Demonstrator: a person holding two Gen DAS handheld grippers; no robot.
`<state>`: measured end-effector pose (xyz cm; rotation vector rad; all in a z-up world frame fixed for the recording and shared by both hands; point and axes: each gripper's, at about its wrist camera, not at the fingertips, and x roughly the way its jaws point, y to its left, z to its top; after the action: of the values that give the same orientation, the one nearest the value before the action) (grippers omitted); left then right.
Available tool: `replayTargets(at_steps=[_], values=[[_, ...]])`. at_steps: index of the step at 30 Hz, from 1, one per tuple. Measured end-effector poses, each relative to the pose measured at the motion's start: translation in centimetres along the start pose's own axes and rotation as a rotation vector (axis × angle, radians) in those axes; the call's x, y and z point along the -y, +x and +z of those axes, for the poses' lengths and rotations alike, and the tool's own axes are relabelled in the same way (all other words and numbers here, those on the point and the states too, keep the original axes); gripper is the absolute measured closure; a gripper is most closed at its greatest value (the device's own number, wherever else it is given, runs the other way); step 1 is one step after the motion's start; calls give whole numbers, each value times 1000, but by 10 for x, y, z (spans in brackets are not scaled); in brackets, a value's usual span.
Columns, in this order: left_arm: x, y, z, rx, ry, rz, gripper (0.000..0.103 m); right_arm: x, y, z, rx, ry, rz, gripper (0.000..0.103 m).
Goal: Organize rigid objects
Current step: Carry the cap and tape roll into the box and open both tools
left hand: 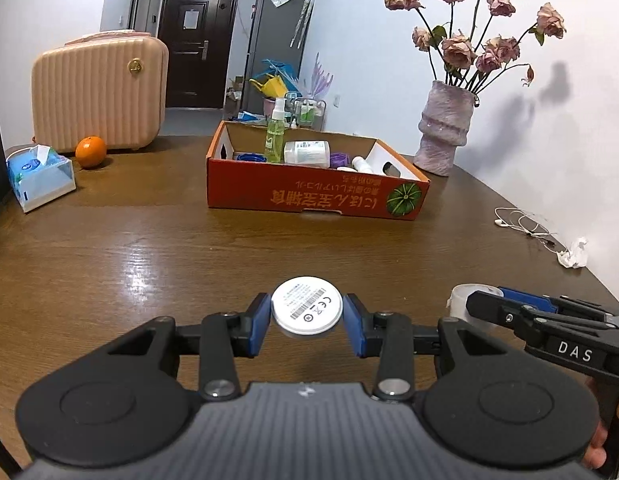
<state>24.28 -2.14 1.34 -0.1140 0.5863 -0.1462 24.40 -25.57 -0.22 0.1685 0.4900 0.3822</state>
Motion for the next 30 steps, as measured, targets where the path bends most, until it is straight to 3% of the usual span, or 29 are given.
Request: replayTargets(at_steps=[4, 9, 14, 18, 24, 30], values=[[-4, 8, 12, 14, 6, 6, 63, 3, 13, 15, 13, -11, 1, 63], [-9, 35, 58, 77, 41, -4, 63, 15, 43, 64, 62, -29, 13, 63], [-19, 95, 125, 50, 27, -65, 63, 38, 106, 121, 61, 2, 22, 63], [-11, 166, 168, -26, 28, -126, 63, 57, 181, 154, -2, 34, 4, 63], [10, 265, 201, -125, 42, -138, 63, 72, 262, 160, -102, -11, -74, 62], [34, 336, 205, -191, 86, -101, 60, 73, 295, 145, -109, -30, -116, 58]])
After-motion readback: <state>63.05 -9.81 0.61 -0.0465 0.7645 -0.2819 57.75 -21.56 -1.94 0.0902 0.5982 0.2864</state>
